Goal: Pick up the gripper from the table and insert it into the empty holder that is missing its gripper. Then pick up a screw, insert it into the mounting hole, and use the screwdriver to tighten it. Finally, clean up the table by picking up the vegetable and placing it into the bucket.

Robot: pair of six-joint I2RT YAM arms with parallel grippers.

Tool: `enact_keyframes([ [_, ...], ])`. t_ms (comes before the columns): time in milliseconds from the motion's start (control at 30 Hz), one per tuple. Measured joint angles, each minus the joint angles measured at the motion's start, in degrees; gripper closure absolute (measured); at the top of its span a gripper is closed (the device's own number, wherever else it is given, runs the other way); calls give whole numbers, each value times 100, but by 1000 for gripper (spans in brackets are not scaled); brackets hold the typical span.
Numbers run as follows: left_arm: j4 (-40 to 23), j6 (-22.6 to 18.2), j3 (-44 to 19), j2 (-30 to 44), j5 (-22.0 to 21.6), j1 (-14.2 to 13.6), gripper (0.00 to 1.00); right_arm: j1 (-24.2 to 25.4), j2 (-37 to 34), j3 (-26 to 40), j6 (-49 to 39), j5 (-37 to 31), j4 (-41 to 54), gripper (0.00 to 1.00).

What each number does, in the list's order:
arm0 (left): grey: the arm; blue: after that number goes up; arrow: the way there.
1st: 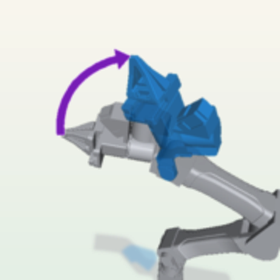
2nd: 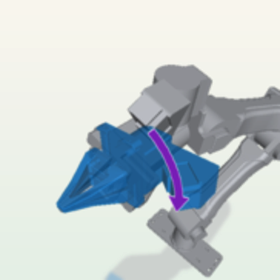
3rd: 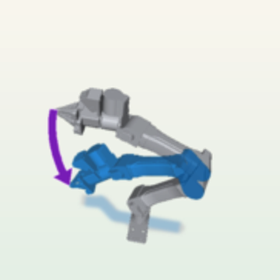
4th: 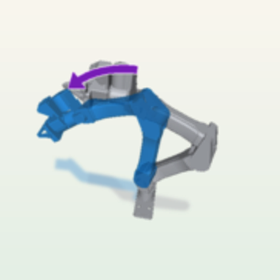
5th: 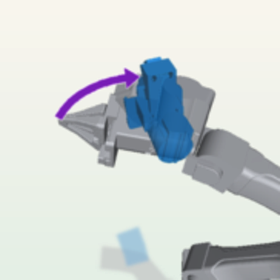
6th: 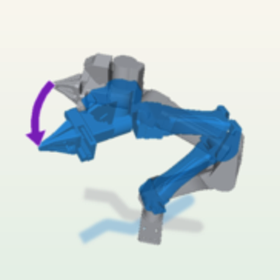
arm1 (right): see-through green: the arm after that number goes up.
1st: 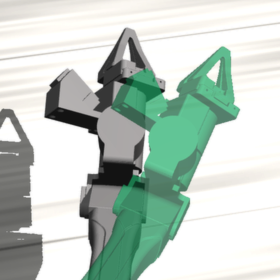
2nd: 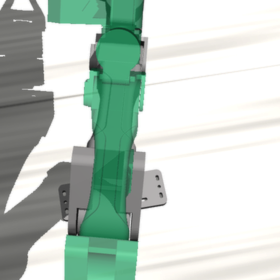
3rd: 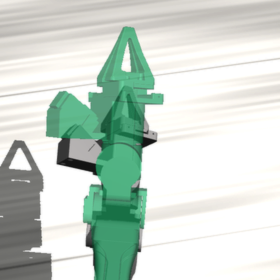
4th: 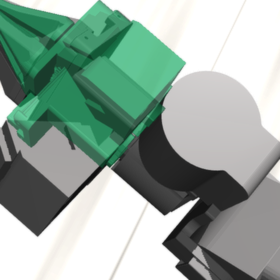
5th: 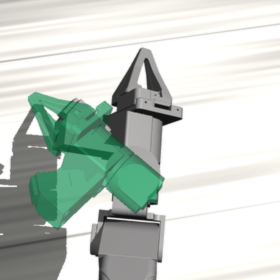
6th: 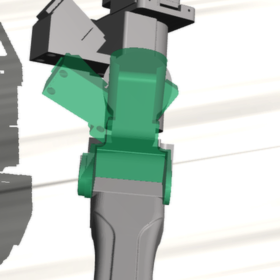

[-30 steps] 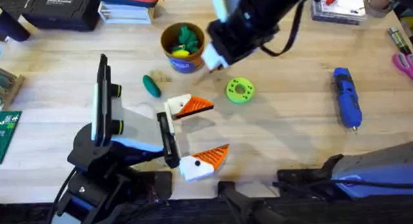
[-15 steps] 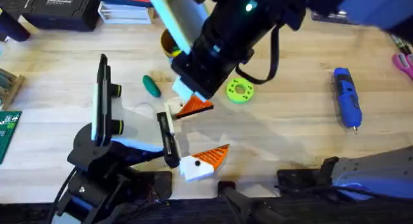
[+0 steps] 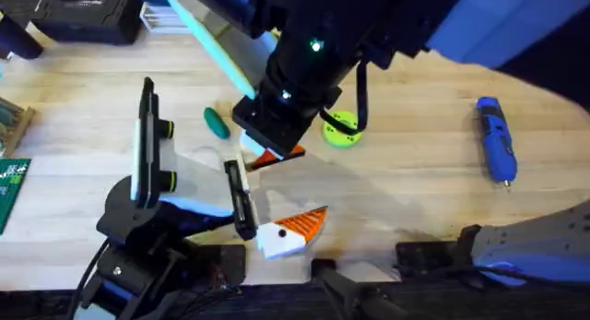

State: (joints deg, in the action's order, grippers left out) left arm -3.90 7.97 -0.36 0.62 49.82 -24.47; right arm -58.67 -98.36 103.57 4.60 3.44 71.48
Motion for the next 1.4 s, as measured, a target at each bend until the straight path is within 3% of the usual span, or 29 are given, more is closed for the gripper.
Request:
enact_keyframes([
  [1400,2,-4,0,0,4,0,13,-4,-1,0,-39,93,20,994],
])
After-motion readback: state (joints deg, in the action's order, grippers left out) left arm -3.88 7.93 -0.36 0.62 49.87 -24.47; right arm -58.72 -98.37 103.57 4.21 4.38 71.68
